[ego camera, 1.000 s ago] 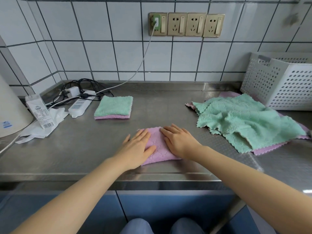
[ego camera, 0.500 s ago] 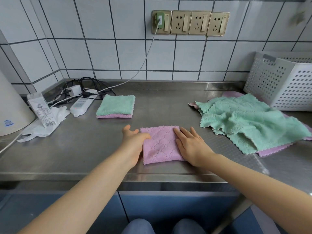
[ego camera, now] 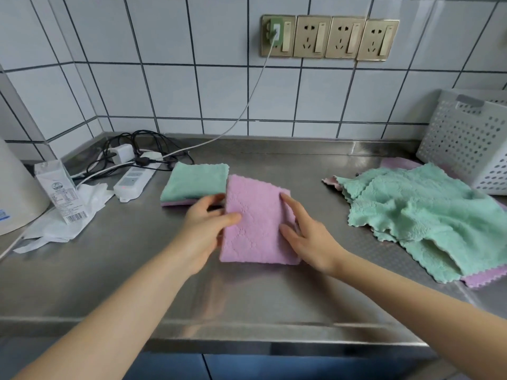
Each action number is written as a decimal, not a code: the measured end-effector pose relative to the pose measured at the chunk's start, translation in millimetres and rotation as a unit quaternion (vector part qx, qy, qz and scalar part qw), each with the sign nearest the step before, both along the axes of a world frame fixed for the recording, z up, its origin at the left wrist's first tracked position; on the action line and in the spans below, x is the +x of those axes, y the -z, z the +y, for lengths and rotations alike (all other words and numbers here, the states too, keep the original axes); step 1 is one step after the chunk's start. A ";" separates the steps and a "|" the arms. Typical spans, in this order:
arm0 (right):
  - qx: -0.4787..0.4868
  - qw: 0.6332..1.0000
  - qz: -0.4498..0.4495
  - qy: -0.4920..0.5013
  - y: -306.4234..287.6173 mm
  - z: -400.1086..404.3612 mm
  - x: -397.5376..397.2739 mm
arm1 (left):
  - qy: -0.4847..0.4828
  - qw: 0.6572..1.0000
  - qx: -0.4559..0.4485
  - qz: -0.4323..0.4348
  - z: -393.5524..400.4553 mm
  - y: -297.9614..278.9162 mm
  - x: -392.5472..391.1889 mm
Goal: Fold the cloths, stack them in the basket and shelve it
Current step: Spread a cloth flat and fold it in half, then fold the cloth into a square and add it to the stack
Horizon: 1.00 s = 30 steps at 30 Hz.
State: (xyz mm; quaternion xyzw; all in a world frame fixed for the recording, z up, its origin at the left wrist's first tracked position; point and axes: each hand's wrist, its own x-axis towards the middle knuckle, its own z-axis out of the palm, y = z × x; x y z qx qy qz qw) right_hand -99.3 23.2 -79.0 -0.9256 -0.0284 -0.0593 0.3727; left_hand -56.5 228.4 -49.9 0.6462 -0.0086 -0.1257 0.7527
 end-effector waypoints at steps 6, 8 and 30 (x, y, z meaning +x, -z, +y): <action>0.169 0.983 -0.071 0.023 -41.5 57.4 100.4 | -0.068 0.991 0.007 -0.114 43.4 -35.2 100.4; 0.194 0.977 -0.078 0.038 -56.1 80.2 132.8 | -0.122 0.970 0.108 -0.180 58.1 -42.9 134.0; 0.030 0.998 0.033 0.044 -3.8 101.8 166.1 | -0.075 0.729 0.515 -0.445 97.1 36.5 165.1</action>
